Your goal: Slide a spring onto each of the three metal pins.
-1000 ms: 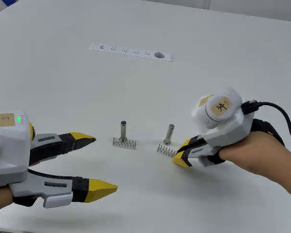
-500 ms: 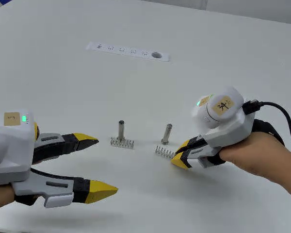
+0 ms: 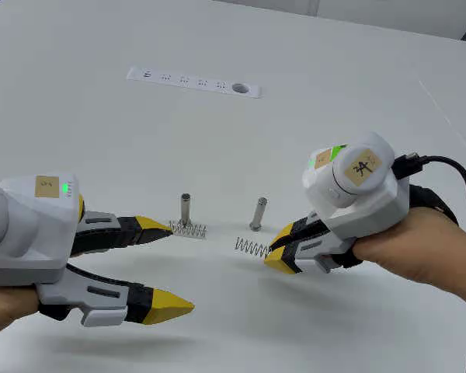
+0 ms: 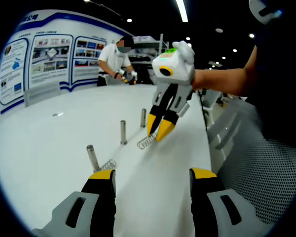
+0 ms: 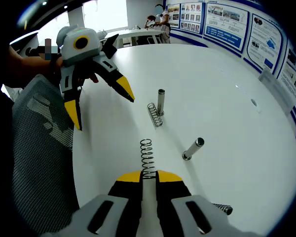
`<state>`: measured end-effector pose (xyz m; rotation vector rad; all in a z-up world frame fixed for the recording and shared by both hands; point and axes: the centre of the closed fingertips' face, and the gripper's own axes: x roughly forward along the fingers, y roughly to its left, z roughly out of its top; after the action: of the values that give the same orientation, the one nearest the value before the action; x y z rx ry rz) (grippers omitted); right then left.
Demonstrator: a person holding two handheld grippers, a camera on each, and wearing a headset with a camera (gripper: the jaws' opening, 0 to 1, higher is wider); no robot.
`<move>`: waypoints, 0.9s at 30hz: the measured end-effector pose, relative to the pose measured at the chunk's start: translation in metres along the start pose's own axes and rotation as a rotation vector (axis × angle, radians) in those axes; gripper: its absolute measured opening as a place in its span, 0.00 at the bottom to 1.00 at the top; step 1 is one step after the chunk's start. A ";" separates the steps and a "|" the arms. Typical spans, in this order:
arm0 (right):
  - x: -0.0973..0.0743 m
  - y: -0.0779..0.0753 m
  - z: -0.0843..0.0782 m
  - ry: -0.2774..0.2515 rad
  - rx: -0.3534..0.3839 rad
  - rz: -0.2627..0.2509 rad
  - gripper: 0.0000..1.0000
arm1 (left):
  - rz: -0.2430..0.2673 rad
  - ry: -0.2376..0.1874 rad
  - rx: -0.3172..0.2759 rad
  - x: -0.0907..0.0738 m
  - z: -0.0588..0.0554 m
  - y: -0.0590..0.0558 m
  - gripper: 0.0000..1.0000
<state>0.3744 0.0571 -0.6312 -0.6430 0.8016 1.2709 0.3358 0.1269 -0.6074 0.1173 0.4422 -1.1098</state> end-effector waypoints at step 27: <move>-0.004 0.049 0.020 0.006 -0.200 0.151 0.11 | -0.142 0.042 0.169 0.023 0.007 -0.029 0.30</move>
<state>0.3296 0.0801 -0.6156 -0.7574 0.7448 1.5005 0.3209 0.0921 -0.6067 0.2620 0.3984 -1.2858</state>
